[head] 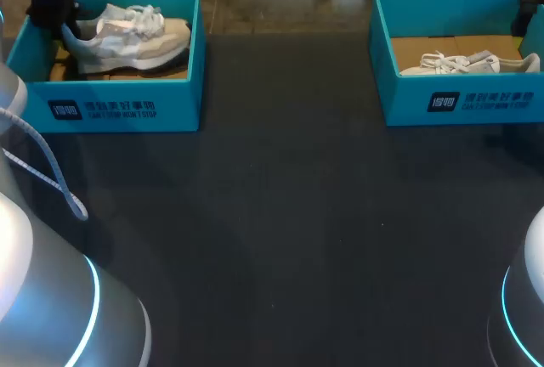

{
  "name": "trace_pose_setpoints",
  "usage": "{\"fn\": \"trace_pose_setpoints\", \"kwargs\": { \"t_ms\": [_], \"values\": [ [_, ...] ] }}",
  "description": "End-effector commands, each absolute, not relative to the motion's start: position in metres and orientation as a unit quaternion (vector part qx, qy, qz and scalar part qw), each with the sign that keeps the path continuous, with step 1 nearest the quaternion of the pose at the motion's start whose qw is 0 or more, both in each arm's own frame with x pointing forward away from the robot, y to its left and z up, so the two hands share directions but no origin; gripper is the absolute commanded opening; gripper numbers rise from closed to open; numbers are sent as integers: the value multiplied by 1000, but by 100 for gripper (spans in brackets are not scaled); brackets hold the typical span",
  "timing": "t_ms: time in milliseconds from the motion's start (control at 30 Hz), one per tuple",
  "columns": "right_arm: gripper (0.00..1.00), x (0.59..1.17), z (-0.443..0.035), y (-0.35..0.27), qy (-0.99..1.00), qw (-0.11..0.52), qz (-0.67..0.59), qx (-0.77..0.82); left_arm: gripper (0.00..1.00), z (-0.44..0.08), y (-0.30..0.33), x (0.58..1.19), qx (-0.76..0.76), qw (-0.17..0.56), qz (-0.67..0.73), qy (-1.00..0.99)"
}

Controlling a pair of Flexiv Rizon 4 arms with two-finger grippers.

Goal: Take the shoe out of the shoebox, open the shoe tongue, remove and reinsert the insole, then place the shoe into the shoebox

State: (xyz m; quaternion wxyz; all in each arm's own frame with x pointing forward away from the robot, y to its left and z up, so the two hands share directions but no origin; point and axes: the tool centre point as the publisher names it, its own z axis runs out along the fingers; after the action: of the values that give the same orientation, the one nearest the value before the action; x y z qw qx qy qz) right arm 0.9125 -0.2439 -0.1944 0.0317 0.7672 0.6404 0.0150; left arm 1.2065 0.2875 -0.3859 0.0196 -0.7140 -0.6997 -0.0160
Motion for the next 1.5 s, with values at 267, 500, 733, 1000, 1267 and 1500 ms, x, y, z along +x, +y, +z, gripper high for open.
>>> {"fn": "trace_pose_setpoints", "kwargs": {
  "t_ms": [267,500,733,1000,1267,1500],
  "values": [
    [100,912,-195,-244,640,32,15,768,0,-377,296,1218,-705,81,36,-704],
    [100,912,-195,-244,640,32,15,768,0,-357,301,1218,-695,84,37,-713],
    [100,912,-195,-244,640,32,15,768,0,-325,303,1215,-691,86,30,-717],
    [100,912,-195,-244,640,32,15,768,0,-279,305,1210,-673,87,10,-734],
    [100,912,-195,-244,640,32,15,768,0,-231,309,1201,-656,73,5,-751],
    [100,912,-195,-244,640,32,15,768,0,-186,305,1194,-651,52,-12,-757]
  ]
}}
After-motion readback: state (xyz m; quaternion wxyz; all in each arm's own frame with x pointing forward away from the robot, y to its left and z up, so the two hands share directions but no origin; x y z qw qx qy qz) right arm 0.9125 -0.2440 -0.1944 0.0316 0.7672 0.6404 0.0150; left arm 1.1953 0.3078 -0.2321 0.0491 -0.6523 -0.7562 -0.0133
